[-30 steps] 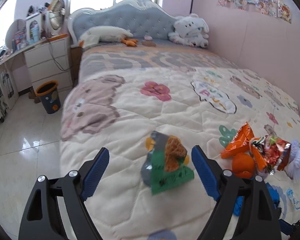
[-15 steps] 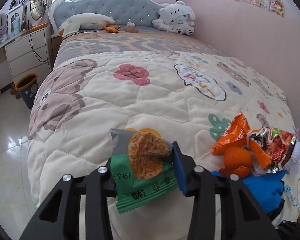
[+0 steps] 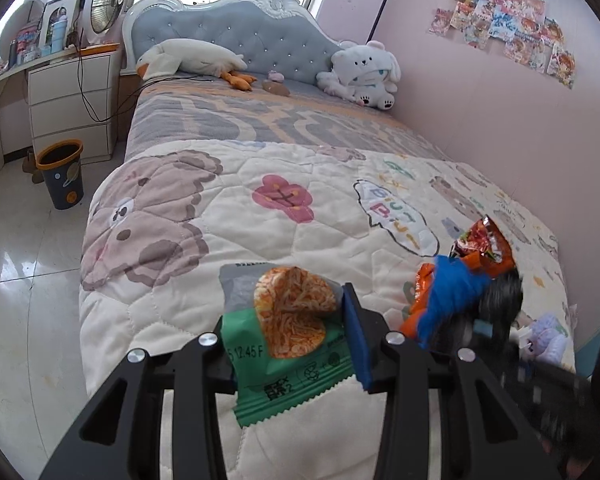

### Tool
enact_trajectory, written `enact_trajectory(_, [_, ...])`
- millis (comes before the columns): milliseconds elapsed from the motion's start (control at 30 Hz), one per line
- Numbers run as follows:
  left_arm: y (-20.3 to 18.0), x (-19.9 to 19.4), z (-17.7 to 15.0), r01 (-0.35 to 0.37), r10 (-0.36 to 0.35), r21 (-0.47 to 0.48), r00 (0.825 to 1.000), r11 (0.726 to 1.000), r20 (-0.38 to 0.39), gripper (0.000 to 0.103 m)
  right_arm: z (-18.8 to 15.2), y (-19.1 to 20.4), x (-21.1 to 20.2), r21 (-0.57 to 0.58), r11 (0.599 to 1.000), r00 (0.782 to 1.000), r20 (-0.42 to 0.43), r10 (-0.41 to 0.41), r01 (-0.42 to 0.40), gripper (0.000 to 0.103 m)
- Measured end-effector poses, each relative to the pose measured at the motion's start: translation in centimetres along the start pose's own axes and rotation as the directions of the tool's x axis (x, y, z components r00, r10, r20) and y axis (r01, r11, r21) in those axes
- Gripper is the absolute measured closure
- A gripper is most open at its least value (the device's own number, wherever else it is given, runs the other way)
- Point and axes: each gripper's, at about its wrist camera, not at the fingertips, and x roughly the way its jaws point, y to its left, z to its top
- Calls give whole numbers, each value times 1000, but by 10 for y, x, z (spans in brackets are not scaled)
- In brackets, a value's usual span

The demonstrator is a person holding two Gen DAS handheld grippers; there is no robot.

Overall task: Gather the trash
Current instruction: 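Carry the green wrapper and black bag back toward the yellow bin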

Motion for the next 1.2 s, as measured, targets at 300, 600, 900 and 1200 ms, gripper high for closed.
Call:
enact_trajectory(300, [-18, -19, 0, 30, -30, 20, 999, 999, 23, 65, 43, -53, -39, 56, 992, 983, 134, -123, 116, 78])
enact_trajectory(600, [-43, -59, -5, 71, -74, 41, 996, 997, 57, 65, 31, -86, -118, 81, 987, 964, 217, -155, 141, 78])
enact_trajectory(900, [-74, -118, -14, 97, -105, 76, 989, 992, 109, 65, -1, -84, -205, 67, 990, 946, 291, -142, 128, 78])
enact_trajectory(1200, [-110, -175, -43, 140, -156, 120, 979, 983, 134, 65, -40, -76, -289, 31, 991, 928, 349, -133, 130, 78])
